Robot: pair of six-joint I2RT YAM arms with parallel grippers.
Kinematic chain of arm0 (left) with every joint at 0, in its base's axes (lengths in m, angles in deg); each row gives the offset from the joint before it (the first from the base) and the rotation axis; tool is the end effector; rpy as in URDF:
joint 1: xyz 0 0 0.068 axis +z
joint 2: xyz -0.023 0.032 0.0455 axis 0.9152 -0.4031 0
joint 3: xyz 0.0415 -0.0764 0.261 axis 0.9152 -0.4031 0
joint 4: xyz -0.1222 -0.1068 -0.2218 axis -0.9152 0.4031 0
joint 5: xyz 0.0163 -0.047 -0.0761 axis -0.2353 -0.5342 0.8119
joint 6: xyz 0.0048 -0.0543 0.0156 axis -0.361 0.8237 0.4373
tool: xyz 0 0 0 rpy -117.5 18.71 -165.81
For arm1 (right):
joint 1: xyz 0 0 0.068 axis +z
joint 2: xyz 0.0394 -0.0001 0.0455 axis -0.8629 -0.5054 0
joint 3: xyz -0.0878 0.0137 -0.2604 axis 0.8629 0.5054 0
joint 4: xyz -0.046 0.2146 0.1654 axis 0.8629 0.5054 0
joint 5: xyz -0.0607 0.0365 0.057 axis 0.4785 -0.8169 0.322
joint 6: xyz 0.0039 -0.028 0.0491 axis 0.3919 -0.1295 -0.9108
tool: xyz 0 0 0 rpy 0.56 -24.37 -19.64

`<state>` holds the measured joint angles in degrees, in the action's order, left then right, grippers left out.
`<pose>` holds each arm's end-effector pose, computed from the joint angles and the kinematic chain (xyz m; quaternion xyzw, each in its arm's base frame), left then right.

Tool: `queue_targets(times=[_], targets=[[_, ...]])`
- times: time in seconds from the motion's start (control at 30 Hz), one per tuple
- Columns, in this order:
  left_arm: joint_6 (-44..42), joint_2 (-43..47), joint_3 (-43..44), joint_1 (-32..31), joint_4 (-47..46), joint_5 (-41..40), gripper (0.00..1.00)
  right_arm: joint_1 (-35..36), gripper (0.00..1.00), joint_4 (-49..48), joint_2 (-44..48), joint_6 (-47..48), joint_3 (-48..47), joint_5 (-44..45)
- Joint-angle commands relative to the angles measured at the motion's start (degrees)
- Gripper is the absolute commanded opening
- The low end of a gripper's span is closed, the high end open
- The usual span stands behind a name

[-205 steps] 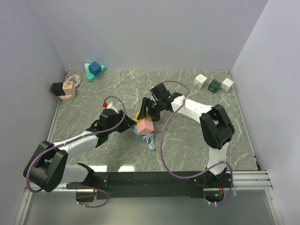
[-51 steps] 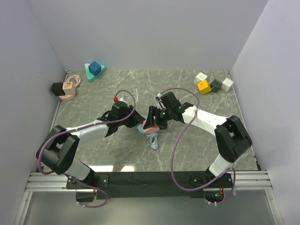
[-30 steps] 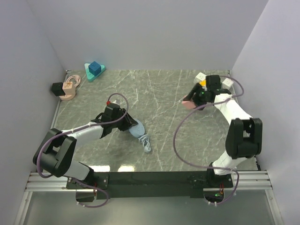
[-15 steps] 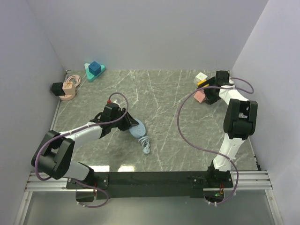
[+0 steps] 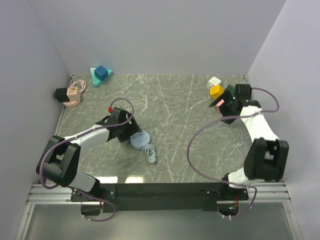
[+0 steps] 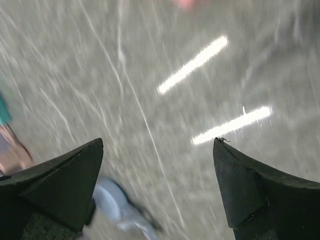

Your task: Pull the plug off the socket

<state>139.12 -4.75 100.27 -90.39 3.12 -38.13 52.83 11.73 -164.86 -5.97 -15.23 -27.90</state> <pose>0.2670 -0.1222 0.1637 -0.2315 0.9160 -0.2265 0.2365 0.3367 -0.0319 0.2527 0.3695 0.8670 0.1949 0.2715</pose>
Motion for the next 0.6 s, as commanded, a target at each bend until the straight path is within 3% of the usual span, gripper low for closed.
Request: queue_targets(times=[0.0, 0.17, 0.37, 0.57], targets=[[0.7, -0.8, 2.5, 0.1, 7.3, -7.0, 0.83, 2.5, 0.97, 4.4, 8.2, 5.1, 4.8, -1.0], [4.7, 3.1, 3.9, -0.5, 15.8, -14.2, 0.84, 8.7, 0.98, 5.0, 14.9, 6.6, 10.1, 0.2], [10.5, 7.6, 8.4, -10.4, 22.0, -14.4, 0.85, 10.7, 0.98, 6.8, 17.5, 7.5, 11.7, 1.4], [18.1, 4.5, 12.3, -19.9, 24.9, -15.0, 0.86, 11.1, 0.99, 10.0, 21.7, 7.6, 12.4, 2.7]])
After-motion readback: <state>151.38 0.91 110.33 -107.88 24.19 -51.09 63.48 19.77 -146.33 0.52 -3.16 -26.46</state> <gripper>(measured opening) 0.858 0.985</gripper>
